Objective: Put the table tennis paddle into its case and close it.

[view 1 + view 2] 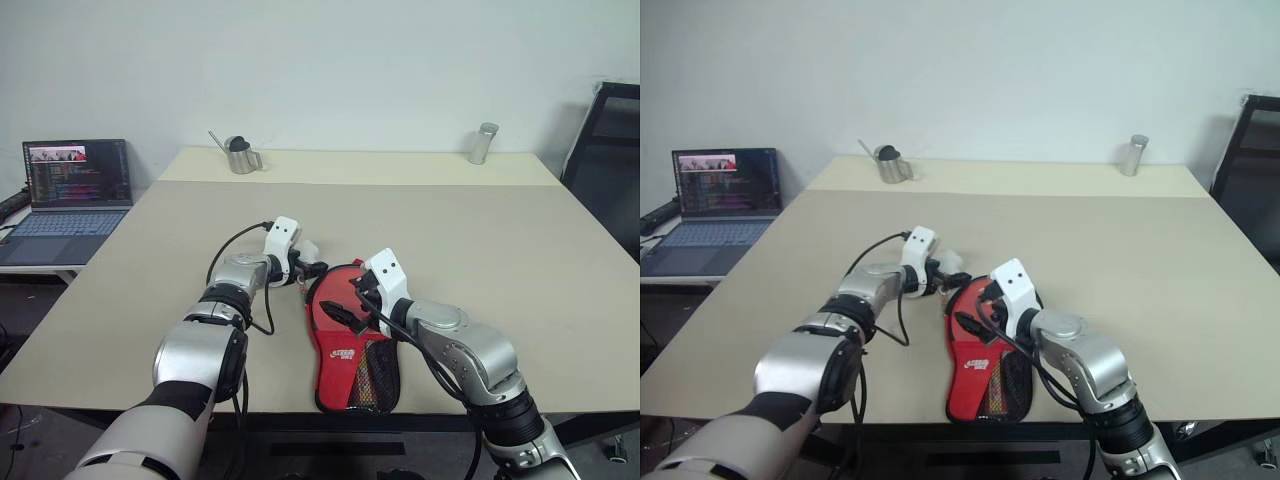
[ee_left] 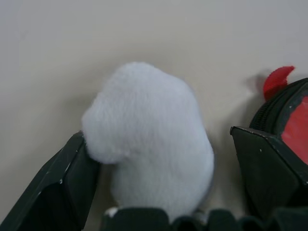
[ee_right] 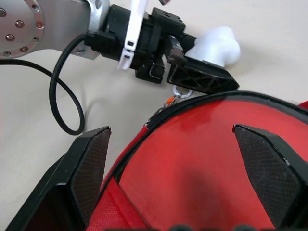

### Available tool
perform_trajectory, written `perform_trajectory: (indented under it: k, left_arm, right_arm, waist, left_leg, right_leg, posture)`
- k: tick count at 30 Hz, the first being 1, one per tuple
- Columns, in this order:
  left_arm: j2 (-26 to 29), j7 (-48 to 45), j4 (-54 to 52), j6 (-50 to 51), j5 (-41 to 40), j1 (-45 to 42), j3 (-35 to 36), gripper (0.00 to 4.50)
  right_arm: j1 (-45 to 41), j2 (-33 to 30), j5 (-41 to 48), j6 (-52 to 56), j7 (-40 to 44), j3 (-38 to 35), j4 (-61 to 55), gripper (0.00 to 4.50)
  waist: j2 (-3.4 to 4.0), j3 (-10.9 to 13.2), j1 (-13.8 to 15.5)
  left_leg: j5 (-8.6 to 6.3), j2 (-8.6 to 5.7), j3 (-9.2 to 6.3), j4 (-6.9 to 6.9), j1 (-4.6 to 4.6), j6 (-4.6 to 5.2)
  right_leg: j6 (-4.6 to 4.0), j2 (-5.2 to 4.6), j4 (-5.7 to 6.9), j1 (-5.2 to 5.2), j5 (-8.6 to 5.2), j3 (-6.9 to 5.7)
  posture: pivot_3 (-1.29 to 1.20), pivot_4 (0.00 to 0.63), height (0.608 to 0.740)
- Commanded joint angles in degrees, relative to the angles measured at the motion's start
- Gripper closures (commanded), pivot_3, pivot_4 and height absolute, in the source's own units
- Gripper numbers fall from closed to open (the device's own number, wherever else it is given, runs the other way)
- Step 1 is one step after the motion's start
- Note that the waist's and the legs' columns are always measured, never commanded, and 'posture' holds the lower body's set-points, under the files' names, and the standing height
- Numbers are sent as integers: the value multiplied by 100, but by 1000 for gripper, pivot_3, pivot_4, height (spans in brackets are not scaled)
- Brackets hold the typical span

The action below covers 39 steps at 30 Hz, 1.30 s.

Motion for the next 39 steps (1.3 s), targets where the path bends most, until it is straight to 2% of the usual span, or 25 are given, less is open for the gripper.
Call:
perform_trajectory:
  k: [1,2,5,13,16,24,29,33,39]
  left_arm:
    - [-102,18,4,-5,68,-156,45,0]
    - [-101,75,5,-9,63,-159,81,0]
    - [-59,166,8,-7,48,-125,171,631]
    - [21,280,-12,-74,29,71,314,3496]
    - [31,310,-34,-109,-52,106,449,4200]
    - [51,13,-240,-329,-528,305,956,4246]
    - [84,-323,-522,-341,-642,516,995,4246]
    - [186,-526,-837,-221,-751,678,1028,4246]
    - [452,-1002,-1489,231,-1013,775,1050,4246]
  right_arm:
    - [19,53,-46,-107,-79,-49,-175,32]
    - [29,58,-38,-98,-90,-69,-185,32]
    - [54,93,-1,-24,-136,-146,-205,0]
    - [13,162,-27,-88,-199,-269,-101,0]
    - [-32,122,-185,-405,-205,-207,-37,0]
    - [-66,65,-542,-1540,158,102,277,0]
    - [42,30,-238,-1311,504,7,327,0]
    - [24,-48,-321,-1246,591,18,643,0]
    - [-35,-188,-669,-1468,855,462,1206,0]
  waist:
    - [0,0,0]
    - [0,0,1]
    - [0,0,1]
    - [-1,-1,-2]
    - [-1,-1,-2]
    - [-1,-1,-15]
    - [-1,-1,-10]
    - [-1,-1,-8]
    - [-1,-1,-15]
  left_leg:
    - [0,0,0,0,0,0]
    - [0,-1,0,0,0,0]
    - [0,-1,1,1,0,0]
    - [0,-1,1,1,2,0]
    - [1,-1,1,5,5,-1]
    - [2,0,3,13,11,-3]
    - [2,-1,4,14,9,-4]
    - [3,-1,2,17,9,-5]
    - [3,0,1,16,9,-5]
  right_leg:
    - [0,0,0,0,0,0]
    - [0,0,0,0,0,1]
    - [0,-1,0,0,0,1]
    - [0,-1,4,0,0,1]
    - [0,-1,13,0,0,1]
    - [0,0,29,-1,0,-1]
    - [0,-1,27,-1,0,0]
    - [0,-1,29,-1,0,1]
    - [-1,-1,30,-1,0,2]
  posture:
    - [0,150,740]
    - [0,150,740]
    - [0,150,740]
    - [0,150,740]
    - [0,150,740]
    - [0,150,740]
    - [0,150,740]
    - [0,150,740]
    - [0,150,740]
